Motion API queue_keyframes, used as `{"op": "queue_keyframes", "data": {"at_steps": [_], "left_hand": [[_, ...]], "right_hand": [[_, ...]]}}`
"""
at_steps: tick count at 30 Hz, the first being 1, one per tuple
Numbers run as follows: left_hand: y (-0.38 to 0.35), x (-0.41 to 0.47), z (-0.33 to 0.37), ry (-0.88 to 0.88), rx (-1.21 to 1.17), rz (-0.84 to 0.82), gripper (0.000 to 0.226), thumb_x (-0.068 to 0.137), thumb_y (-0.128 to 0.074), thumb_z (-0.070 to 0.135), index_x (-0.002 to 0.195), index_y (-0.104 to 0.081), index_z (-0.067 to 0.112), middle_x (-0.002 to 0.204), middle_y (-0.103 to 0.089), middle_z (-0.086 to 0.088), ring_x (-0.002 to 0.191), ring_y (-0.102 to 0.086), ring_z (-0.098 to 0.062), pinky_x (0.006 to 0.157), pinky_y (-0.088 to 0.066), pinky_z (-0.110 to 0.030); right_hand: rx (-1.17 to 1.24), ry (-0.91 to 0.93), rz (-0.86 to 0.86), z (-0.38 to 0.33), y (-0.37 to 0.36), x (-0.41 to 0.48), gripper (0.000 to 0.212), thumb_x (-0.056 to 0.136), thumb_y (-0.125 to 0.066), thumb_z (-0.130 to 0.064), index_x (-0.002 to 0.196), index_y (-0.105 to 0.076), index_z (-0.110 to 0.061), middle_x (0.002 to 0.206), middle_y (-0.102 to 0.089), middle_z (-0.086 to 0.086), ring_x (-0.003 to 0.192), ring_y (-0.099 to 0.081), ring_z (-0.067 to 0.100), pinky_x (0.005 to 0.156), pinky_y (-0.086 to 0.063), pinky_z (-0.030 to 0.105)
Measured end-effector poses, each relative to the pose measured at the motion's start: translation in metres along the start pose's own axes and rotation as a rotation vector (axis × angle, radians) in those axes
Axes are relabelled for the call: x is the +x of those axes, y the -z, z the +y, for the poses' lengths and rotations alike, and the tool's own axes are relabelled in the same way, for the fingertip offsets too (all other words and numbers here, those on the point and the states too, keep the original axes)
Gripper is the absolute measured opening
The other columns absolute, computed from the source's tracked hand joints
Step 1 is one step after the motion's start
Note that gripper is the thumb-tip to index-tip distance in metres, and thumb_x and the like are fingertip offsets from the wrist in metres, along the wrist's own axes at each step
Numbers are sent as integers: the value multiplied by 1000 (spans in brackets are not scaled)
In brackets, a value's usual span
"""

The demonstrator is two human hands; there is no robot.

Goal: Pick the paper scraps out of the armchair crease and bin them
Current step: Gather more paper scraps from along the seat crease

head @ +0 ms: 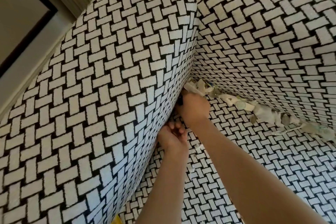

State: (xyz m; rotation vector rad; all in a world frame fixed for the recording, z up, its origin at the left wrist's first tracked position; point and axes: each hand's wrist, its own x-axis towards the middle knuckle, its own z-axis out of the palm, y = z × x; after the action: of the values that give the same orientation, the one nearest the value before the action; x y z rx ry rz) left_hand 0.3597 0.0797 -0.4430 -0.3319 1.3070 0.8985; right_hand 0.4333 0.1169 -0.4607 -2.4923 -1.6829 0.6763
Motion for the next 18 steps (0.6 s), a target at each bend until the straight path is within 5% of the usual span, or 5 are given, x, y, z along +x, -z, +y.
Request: {"op": "queue_keyframes", "data": {"at_steps": [4,11,14,18], "left_hand": [[-13,6,-1,46,165,-31,39,93,-22,13,55,-29,19,33,-29,7,24,-23,-6,29,-14,-9],[-14,9,6,119,330,-107,42,96,-24,19,55,-29,19,28,-28,8,21,-20,-4,24,-12,-11],[-11,6,7,132,345,-117,37,93,-28,13,56,-34,17,29,-34,8,22,-30,-3,25,-21,-11],[-11,4,9,125,380,-135,30,93,-33,9,69,-52,8,40,-58,0,32,-55,-9,35,-47,-14]], "right_hand": [[24,25,60,4,-3,-1,33,92,-47,-32,119,-50,-13,103,-64,8,87,-62,27,63,-43,30],[-75,159,-4,6,6,-5,51,90,-48,-43,122,-40,-5,95,-64,10,85,-61,28,67,-39,31],[-6,226,-9,12,9,-13,34,91,-47,-30,116,-44,-7,92,-64,11,84,-61,29,68,-43,32],[450,147,-62,30,11,-17,14,89,-50,-6,99,-59,-4,94,-64,5,87,-57,19,69,-40,17]]}}
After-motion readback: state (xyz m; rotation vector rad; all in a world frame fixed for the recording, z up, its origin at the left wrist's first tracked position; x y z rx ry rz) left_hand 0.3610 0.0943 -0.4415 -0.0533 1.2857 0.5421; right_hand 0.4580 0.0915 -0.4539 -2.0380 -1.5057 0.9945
